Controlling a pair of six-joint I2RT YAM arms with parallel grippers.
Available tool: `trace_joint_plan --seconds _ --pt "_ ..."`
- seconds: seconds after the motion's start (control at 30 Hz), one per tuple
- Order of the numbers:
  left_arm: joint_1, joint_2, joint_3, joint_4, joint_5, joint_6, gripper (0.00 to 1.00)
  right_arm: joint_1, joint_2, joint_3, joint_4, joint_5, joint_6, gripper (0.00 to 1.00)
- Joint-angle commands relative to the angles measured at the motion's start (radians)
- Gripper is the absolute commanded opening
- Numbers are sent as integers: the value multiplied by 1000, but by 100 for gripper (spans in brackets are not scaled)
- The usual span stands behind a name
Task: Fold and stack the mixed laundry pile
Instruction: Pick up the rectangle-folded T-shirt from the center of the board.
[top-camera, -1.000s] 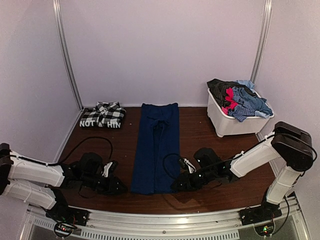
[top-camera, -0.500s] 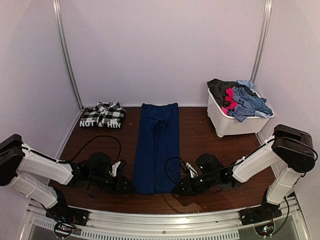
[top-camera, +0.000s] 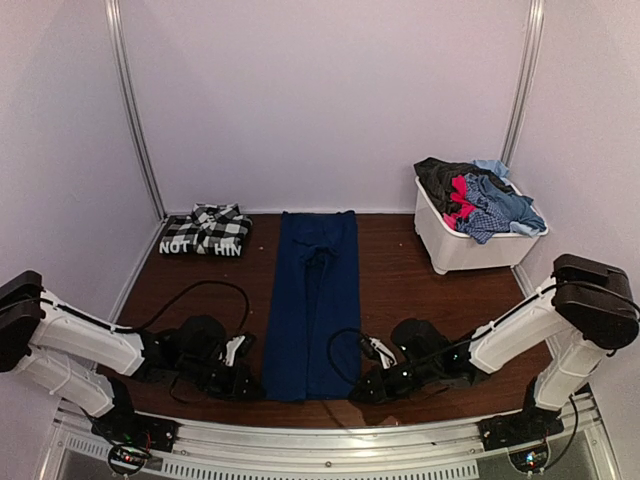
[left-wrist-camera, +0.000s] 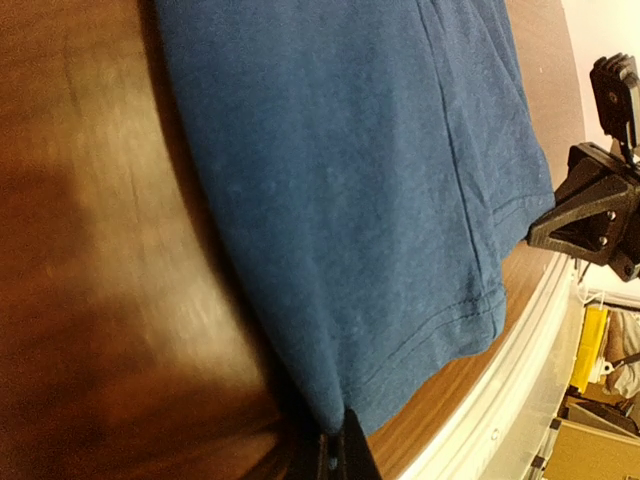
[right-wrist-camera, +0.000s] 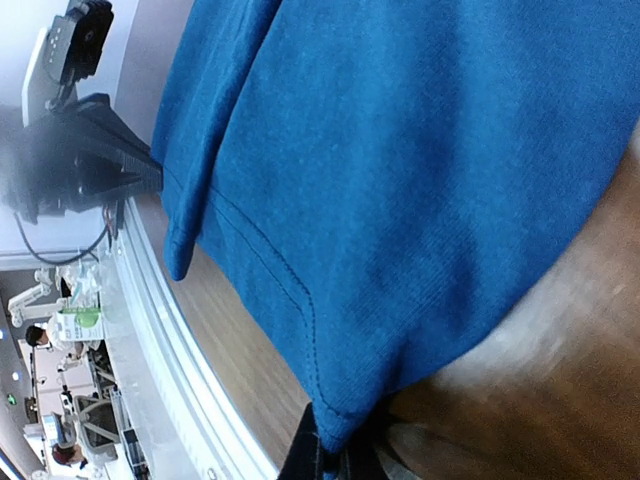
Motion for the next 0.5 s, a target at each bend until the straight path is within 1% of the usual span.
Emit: trace_joint_plan --seconds 0.0,0.1,0.23,0.33,0.47 --pt "-52 -118 -50 -129 14 -13 0 96 -8 -89 -65 -18 17 0" --pt "-56 -214 -36 -202 11 -1 0 141 -34 -90 -62 -21 37 0" --pt "-55 -290 41 -330 -32 40 0 144 -129 -39 -149 28 16 0" --pt "-51 -277 101 -337 -61 61 0 110 -206 23 -267 85 -42 0" --pt "-16 -188 172 -292 -54 103 0 38 -241 76 -339 117 -122 0"
